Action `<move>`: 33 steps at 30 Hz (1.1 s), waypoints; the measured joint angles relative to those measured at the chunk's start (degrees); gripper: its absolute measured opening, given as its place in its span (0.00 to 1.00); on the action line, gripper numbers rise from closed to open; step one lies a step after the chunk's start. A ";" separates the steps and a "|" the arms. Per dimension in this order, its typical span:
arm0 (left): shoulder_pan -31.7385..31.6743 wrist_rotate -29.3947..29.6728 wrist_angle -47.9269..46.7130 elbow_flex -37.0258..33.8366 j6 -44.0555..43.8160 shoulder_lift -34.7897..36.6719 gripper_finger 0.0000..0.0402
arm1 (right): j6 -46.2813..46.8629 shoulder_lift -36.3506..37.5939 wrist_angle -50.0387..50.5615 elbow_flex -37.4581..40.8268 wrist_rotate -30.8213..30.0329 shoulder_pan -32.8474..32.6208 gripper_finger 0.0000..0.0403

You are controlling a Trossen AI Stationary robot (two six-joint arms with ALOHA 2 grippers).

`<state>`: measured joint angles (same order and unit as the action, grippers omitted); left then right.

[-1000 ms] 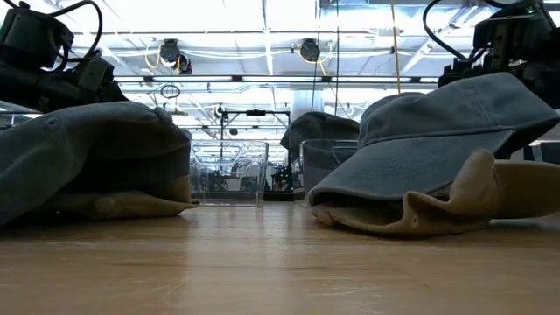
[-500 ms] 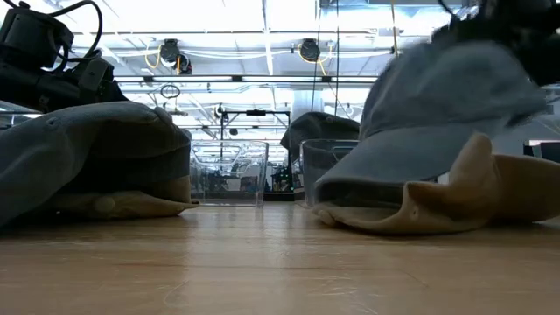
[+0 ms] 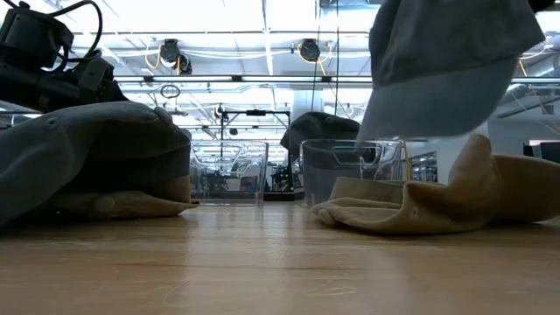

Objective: Pick & Place hat
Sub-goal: Put the right blue cap into the right transparent bin

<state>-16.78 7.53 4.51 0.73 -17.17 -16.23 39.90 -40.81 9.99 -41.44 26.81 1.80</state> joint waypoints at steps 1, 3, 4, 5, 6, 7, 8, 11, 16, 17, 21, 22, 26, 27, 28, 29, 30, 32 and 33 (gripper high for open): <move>-0.02 0.00 0.00 0.00 0.00 0.00 0.53 | -1.60 -0.34 2.77 -2.02 -0.26 0.00 0.00; -0.02 0.00 0.00 -0.01 0.00 0.00 0.53 | -4.86 -1.24 8.79 -6.06 -1.46 0.00 0.00; -0.02 0.00 0.00 -0.01 0.00 0.00 0.53 | -6.33 -1.90 11.24 -7.97 -2.11 0.00 0.00; -0.02 0.00 0.00 0.00 0.00 0.00 0.53 | -7.63 -2.61 13.39 -9.90 -2.93 0.00 0.00; -0.02 -0.02 0.00 0.00 0.00 0.02 0.53 | -8.70 -3.35 15.06 -11.55 -3.19 0.00 0.00; -0.02 0.00 -0.01 0.00 0.00 0.00 0.53 | -9.55 -4.18 16.78 -13.26 -3.94 0.00 0.00; -0.02 0.00 0.00 -0.02 0.00 0.00 0.53 | -10.39 -5.01 18.07 -14.89 -4.39 0.00 0.00; -0.02 0.00 0.00 -0.01 -0.01 0.00 0.53 | -12.64 -7.94 21.59 -19.61 -4.84 0.00 0.00; 0.00 -0.02 0.00 0.00 0.00 0.02 0.53 | -18.19 -13.36 27.93 -28.14 -7.81 0.02 0.00; -0.02 0.00 -0.01 0.00 0.00 0.02 0.53 | -19.24 -14.50 29.47 -29.98 -8.84 0.04 0.00; -0.02 0.00 -0.01 0.00 0.00 0.00 0.53 | -22.76 -18.63 34.38 -37.08 -13.39 0.04 0.00; 0.00 0.00 -0.01 -0.01 0.00 0.00 0.53 | -23.23 -19.64 35.39 -38.71 -13.79 0.10 0.00; 0.00 0.00 -0.02 -0.01 0.00 0.00 0.53 | -25.41 -23.38 38.89 -44.27 -16.65 0.09 0.00; -0.02 0.00 0.00 -0.01 0.00 0.02 0.53 | -26.34 -24.11 39.55 -45.27 -17.23 0.09 0.00; -0.01 0.00 -0.02 -0.02 0.00 0.02 0.53 | -27.45 -24.73 40.23 -46.23 -17.90 0.09 0.00; -0.01 0.00 -0.01 0.00 0.00 0.01 0.53 | -28.65 -25.27 40.76 -47.06 -18.06 0.09 0.00; -0.02 0.00 0.00 -0.02 0.00 0.01 0.53 | -29.69 -25.72 41.47 -47.92 -18.06 0.09 0.00; -0.01 0.00 -0.02 -0.02 0.00 0.01 0.53 | -31.74 -26.51 43.53 -49.54 -18.13 0.09 0.00; -0.02 0.00 0.00 -0.01 0.00 0.00 0.53 | -33.00 -26.99 44.31 -50.34 -18.15 0.09 0.00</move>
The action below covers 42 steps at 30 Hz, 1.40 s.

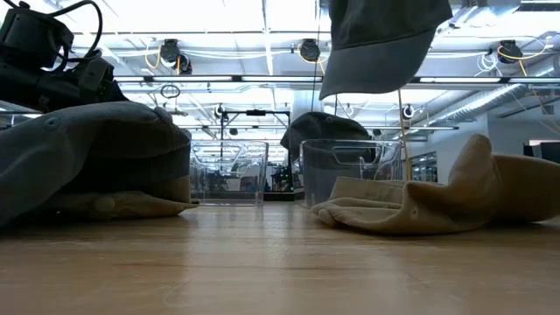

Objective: Pick & Place hat
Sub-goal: Put the right blue cap into the right transparent bin

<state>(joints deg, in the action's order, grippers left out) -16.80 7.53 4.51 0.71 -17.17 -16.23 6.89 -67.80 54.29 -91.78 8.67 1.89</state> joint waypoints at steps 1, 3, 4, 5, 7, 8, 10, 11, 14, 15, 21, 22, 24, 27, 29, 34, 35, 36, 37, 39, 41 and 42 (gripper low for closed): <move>0.00 0.00 0.00 0.02 0.00 0.00 0.53 | -1.27 -0.43 0.80 -0.85 0.03 0.00 0.00; 0.00 0.00 0.00 0.00 0.00 0.00 0.53 | -3.96 -1.25 2.87 -2.34 0.05 -0.11 0.00; 0.00 0.00 -0.02 0.00 0.00 0.00 0.53 | -5.47 -1.66 3.73 -3.10 0.07 -0.17 0.00; 0.02 0.00 -0.01 0.00 0.00 0.00 0.53 | -7.02 -2.04 4.53 -3.97 0.04 -0.22 0.00; 0.00 0.00 -0.01 0.00 0.00 0.00 0.53 | -10.19 -2.78 6.83 -5.59 -0.02 -0.22 0.00; 0.00 0.00 0.00 0.02 0.00 0.00 0.53 | -11.55 -3.06 7.98 -6.38 -0.59 -0.22 0.00; 0.02 0.00 0.00 0.00 0.00 0.00 0.53 | -14.29 -3.63 10.01 -7.74 -2.12 -0.24 0.00; 0.00 0.00 -0.02 0.00 0.00 0.00 0.53 | -15.66 -3.95 11.00 -8.33 -2.86 -0.22 0.00; 0.00 0.00 0.00 0.01 0.00 0.00 0.53 | -19.84 -4.74 13.18 -9.23 -5.21 -0.22 0.00; 0.00 0.00 -0.02 0.00 0.00 0.00 0.53 | -21.20 -5.03 13.49 -9.26 -6.15 -0.22 0.00; 0.00 0.00 0.00 0.01 0.00 0.01 0.53 | -29.31 -6.32 12.08 -9.26 -13.51 0.01 0.00; 0.02 0.00 -0.02 0.00 0.00 0.00 0.53 | -30.62 -6.37 11.53 -9.26 -14.50 0.10 0.00; 0.01 0.00 -0.02 0.00 0.00 0.01 0.53 | -33.39 -6.77 10.04 -9.30 -14.79 1.25 0.00; 0.00 0.00 -0.02 0.00 0.00 0.00 0.53 | -35.76 -7.34 9.61 -9.34 -14.72 3.50 0.00; 0.00 0.00 -0.01 0.01 0.00 0.00 0.53 | -37.66 -7.84 9.62 -9.30 -15.02 5.03 0.00; 0.00 0.00 0.00 0.01 0.00 0.00 0.53 | -44.52 -8.78 8.59 -9.30 -17.81 8.67 0.00; 0.00 0.00 -0.02 0.00 0.00 0.00 0.53 | -46.22 -9.10 8.06 -9.32 -17.70 9.37 0.00; 0.02 0.00 0.00 0.02 0.00 0.00 0.53 | -47.65 -9.40 7.82 -9.30 -17.66 10.11 0.00; 0.00 0.00 0.00 0.00 0.00 0.00 0.53 | -48.81 -9.81 7.65 -9.30 -17.64 10.85 0.00; 0.02 0.00 -0.01 0.00 0.00 0.00 0.53 | -51.12 -10.64 6.58 -9.30 -17.58 12.21 0.00; 0.00 0.00 0.00 0.00 0.00 0.00 0.53 | -53.04 -11.32 6.58 -9.30 -17.50 13.71 0.00; 0.00 0.00 0.00 0.00 0.00 0.01 0.53 | -53.97 -11.66 6.61 -9.30 -17.46 14.40 0.00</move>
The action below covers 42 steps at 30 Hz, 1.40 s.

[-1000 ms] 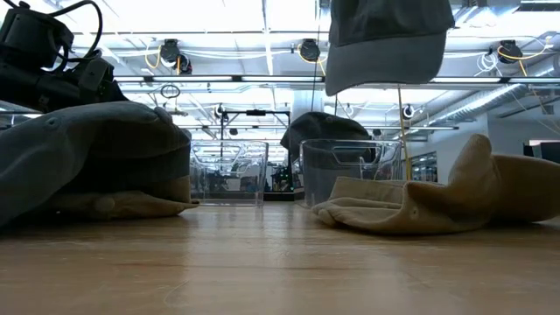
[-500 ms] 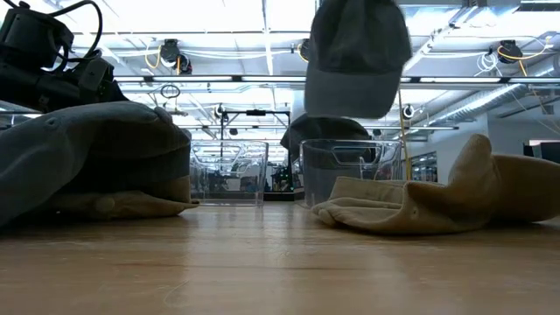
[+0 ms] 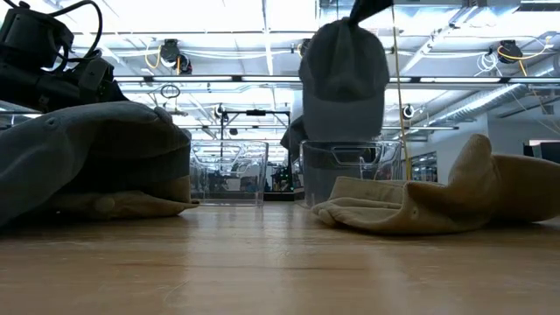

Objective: Pick & Place hat
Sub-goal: Put the right blue cap into the right transparent bin

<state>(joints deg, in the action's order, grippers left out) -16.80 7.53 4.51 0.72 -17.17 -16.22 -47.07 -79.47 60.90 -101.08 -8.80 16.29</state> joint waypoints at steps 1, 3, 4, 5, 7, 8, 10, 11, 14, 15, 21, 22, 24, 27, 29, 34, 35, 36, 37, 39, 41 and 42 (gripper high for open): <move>0.02 0.00 -0.02 0.00 0.00 -0.01 0.53 | -1.05 -0.27 -0.02 0.00 0.00 0.63 0.00; 0.00 0.00 0.00 0.00 -0.02 -0.01 0.53 | -3.66 -0.99 -0.17 0.00 -0.02 1.71 0.00; 0.01 0.00 -0.01 0.00 0.00 -0.01 0.53 | -4.93 -1.38 -0.55 0.00 -0.01 2.19 0.00; 0.02 0.00 -0.01 0.00 0.00 -0.01 0.53 | -6.01 -1.69 -0.95 0.00 0.08 2.82 0.00; 0.00 0.00 -0.02 -0.01 0.00 -0.01 0.53 | -8.03 -2.46 -1.34 0.00 1.62 4.38 0.00; 0.02 0.00 0.00 -0.01 0.00 -0.01 0.53 | -8.69 -2.93 -1.73 0.00 2.70 5.02 0.00; 0.01 0.00 0.00 0.00 0.00 -0.01 0.53 | -9.64 -3.98 -2.89 0.00 4.03 6.11 0.00; 0.00 0.00 0.00 0.01 -0.01 -0.01 0.53 | -9.96 -4.38 -3.17 0.02 4.39 6.51 0.00; 0.01 0.00 -0.01 0.00 0.00 -0.01 0.53 | -10.87 -5.60 -3.56 0.11 4.61 7.27 0.00; 0.00 0.00 0.00 -0.01 0.00 -0.01 0.53 | -11.02 -5.85 -3.61 0.11 4.61 7.53 0.00; 0.00 0.00 0.00 0.00 0.00 -0.01 0.53 | -11.97 -6.64 -4.17 2.40 8.65 9.49 0.00; 0.00 0.00 -0.02 0.01 0.00 -0.01 0.53 | -11.98 -6.64 -4.98 3.11 8.87 9.63 0.00; 0.00 0.00 0.00 -0.01 0.00 -0.01 0.53 | -12.14 -6.61 -6.28 4.50 9.00 10.11 0.00; 0.02 0.00 0.00 -0.01 0.00 -0.01 0.53 | -12.35 -6.63 -8.94 6.46 9.37 10.80 0.00; 0.02 0.00 -0.02 -0.01 0.00 -0.01 0.53 | -12.61 -6.59 -10.70 7.95 10.66 11.30 0.00; 0.02 0.00 -0.02 -0.01 0.00 -0.01 0.53 | -12.65 -6.57 -13.63 11.42 11.97 13.39 0.00; 0.00 0.00 0.00 -0.01 0.00 -0.01 0.53 | -12.65 -6.55 -14.67 12.32 11.96 13.88 0.00; 0.02 0.00 -0.02 0.01 0.00 -0.01 0.53 | -12.65 -6.56 -15.60 13.17 11.94 14.31 0.00; 0.00 0.00 0.00 0.00 0.00 -0.01 0.53 | -12.78 -6.62 -16.42 13.90 11.92 14.73 0.00; 0.00 0.00 -0.01 0.00 0.00 -0.01 0.53 | -13.90 -6.63 -18.16 15.26 12.02 15.45 0.00; 0.00 0.00 0.00 -0.01 0.00 -0.01 0.53 | -14.96 -6.55 -20.22 16.80 12.11 16.01 0.00; 0.02 0.00 -0.02 0.01 0.00 -0.01 0.53 | -15.39 -6.55 -20.94 17.58 12.24 16.29 0.00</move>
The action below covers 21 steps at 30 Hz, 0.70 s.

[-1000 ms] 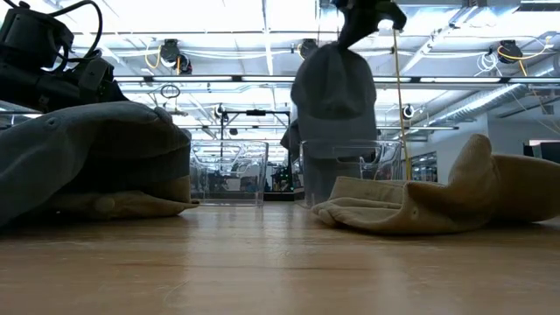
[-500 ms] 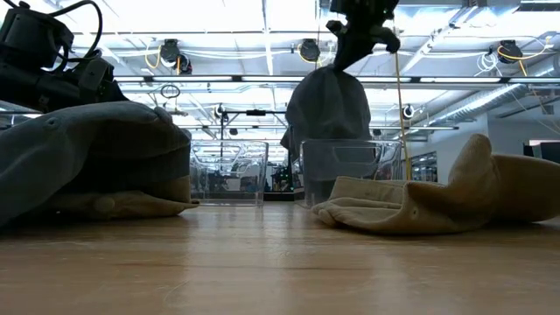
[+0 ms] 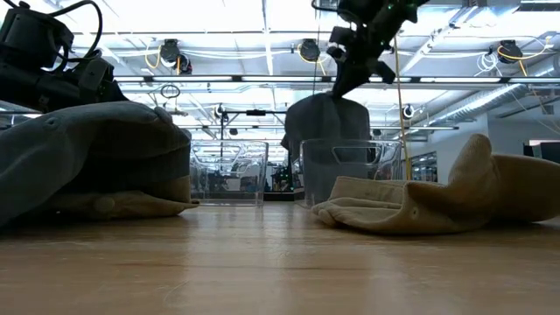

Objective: Pick & Place hat
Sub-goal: Put the right blue cap into the right transparent bin

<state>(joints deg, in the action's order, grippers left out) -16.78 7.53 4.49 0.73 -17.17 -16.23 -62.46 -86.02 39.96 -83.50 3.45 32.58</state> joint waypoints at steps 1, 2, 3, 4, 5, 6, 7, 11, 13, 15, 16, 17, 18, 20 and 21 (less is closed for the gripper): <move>-0.02 0.00 0.02 -0.02 0.00 0.00 0.53 | -0.19 -0.02 -0.38 0.64 0.53 0.28 0.00; 0.00 0.00 0.02 0.00 0.00 0.00 0.53 | -0.19 -0.02 -0.83 1.33 1.31 0.53 0.00; 0.00 0.00 0.02 -0.02 0.00 0.00 0.53 | -0.19 -0.01 -1.61 2.13 1.52 0.75 0.00; -0.02 0.00 0.01 -0.01 0.00 0.00 0.53 | -0.21 0.01 -2.58 2.93 1.77 0.83 0.00; 0.00 0.00 0.02 -0.02 0.00 0.00 0.53 | -0.27 0.02 -3.55 3.76 1.75 0.86 0.00; -0.02 0.00 0.02 0.00 0.00 0.00 0.53 | -0.51 0.00 -4.46 4.65 1.37 0.89 0.00; -0.02 0.00 0.00 -0.02 0.00 0.00 0.53 | -1.03 0.00 -5.44 5.49 0.95 0.87 0.00; -0.01 0.00 0.01 -0.01 0.00 0.00 0.53 | -3.01 -0.02 -7.42 7.42 -0.42 0.83 0.00; -0.02 0.00 0.01 -0.01 0.00 0.00 0.53 | -2.62 -0.02 -7.73 7.58 -0.51 0.83 0.01; 0.00 0.00 0.02 0.00 0.00 0.00 0.53 | -1.88 0.49 -8.09 7.60 -0.54 0.83 0.03; 0.00 0.00 0.00 0.00 0.00 0.00 0.53 | -1.88 0.90 -8.11 7.60 -0.53 0.83 0.05; -0.02 0.00 0.01 -0.01 0.00 0.00 0.53 | -1.97 1.41 -8.19 7.60 -0.41 0.83 0.07; 0.00 0.00 0.02 0.00 0.00 0.00 0.53 | -2.32 1.98 -8.15 7.60 -0.24 0.80 0.09; -0.02 0.00 0.00 -0.01 0.00 0.00 0.53 | -2.81 3.09 -7.62 7.60 0.91 0.72 0.14; 0.00 0.00 0.02 -0.01 0.00 0.00 0.53 | -2.72 3.60 -7.57 7.60 2.07 0.72 0.16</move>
<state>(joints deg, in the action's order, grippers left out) -16.78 7.53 4.51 0.72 -17.17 -16.23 -65.18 -82.42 32.40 -75.90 5.52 33.30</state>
